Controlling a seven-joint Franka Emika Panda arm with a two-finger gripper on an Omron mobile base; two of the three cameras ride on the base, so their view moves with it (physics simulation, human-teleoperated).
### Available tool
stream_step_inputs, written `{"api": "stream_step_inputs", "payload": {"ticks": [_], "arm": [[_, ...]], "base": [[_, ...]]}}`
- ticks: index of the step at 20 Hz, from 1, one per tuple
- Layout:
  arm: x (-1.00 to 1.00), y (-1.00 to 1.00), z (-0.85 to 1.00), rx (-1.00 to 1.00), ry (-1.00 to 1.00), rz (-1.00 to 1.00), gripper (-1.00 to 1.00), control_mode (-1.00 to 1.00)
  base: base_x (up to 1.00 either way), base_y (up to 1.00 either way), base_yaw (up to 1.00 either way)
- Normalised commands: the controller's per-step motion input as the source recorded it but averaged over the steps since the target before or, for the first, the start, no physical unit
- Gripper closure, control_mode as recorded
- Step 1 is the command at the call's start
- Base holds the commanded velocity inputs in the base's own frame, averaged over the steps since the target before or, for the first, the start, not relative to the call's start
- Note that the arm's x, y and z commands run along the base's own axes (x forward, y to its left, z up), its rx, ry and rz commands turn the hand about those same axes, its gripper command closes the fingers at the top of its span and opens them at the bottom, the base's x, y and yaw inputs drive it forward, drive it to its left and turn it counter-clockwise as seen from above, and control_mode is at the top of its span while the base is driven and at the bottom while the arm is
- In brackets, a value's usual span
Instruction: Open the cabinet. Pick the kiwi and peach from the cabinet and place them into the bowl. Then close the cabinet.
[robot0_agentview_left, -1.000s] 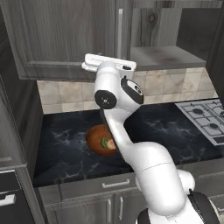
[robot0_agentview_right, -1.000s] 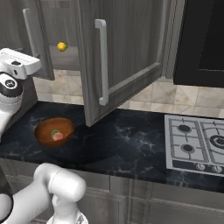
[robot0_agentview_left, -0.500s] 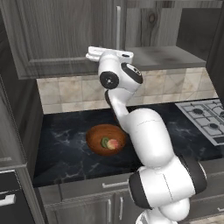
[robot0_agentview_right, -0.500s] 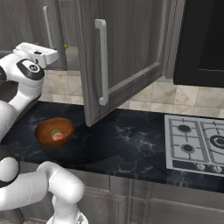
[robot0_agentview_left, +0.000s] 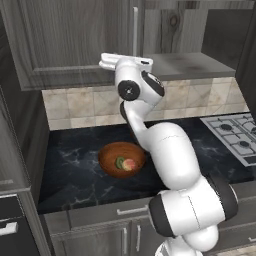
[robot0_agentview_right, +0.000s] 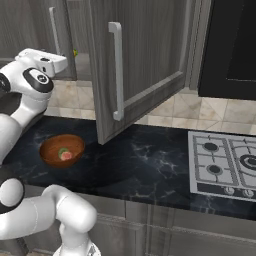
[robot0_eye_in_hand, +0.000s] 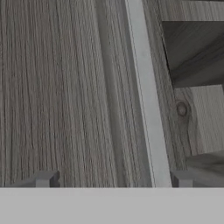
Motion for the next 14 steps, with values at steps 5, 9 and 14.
{"api": "stream_step_inputs", "payload": {"ticks": [5,9,14], "arm": [[0.0,0.08,-0.08,0.0,0.08,0.02,-1.0,-1.0],[-0.07,0.01,0.0,0.0,0.01,0.01,-1.0,-1.0],[0.07,0.0,0.0,0.0,0.0,0.0,-1.0,-1.0]], "base": [[0.0,0.0,0.0],[0.0,0.0,0.0],[0.0,0.0,0.0]]}}
